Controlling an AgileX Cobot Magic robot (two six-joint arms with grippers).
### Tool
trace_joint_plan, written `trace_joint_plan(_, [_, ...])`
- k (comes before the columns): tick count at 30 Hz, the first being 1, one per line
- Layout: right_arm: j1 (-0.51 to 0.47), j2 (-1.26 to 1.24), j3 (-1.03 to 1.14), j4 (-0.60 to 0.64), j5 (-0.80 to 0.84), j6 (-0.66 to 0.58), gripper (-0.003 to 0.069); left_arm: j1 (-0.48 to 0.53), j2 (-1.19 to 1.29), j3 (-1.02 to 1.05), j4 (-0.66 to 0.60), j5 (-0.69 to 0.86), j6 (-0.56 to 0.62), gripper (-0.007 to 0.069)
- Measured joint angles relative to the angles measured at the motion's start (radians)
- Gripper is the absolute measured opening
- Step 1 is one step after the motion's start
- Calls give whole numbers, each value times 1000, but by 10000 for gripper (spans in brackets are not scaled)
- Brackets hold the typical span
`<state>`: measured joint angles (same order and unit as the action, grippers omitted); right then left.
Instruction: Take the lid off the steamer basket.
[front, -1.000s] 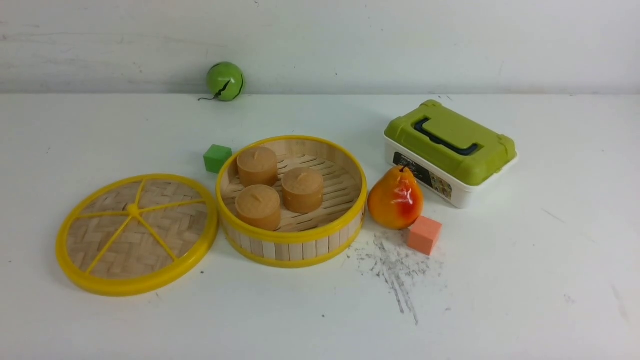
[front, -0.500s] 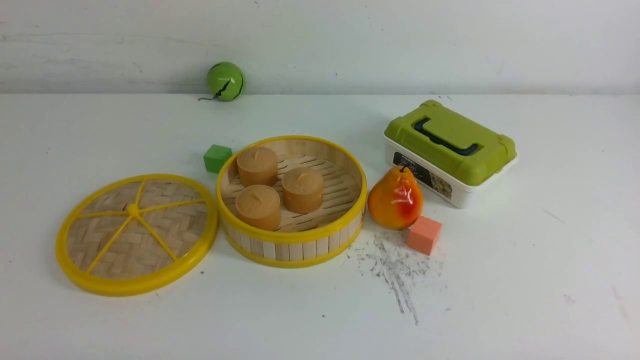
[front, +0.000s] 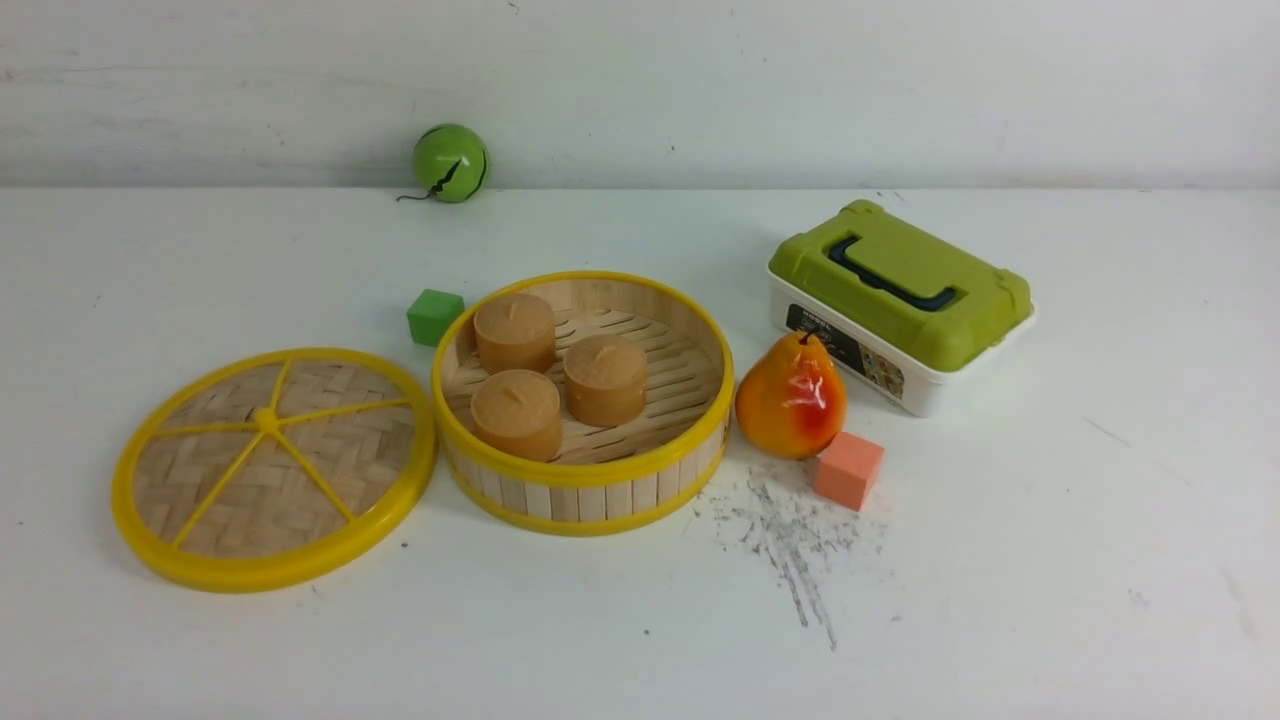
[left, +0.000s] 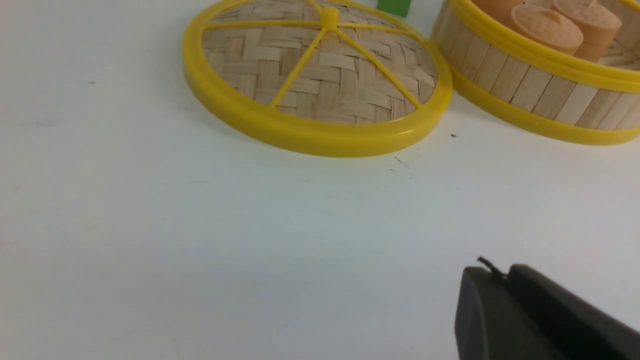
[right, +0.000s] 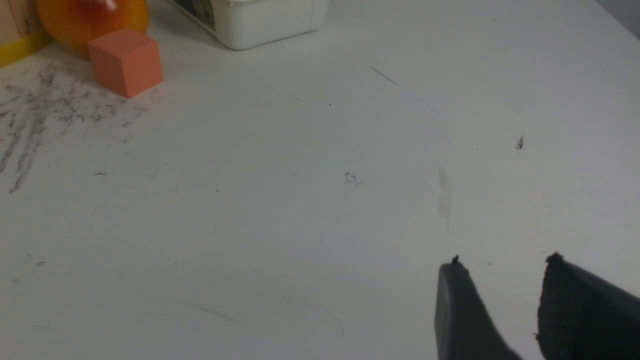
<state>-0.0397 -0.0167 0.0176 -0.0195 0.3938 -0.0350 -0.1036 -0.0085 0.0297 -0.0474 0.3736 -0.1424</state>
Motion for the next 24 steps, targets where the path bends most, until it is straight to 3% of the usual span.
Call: trace_joint_plan(24, [0, 0, 0, 0, 0, 0, 240, 0, 0, 0, 0, 0, 0, 63])
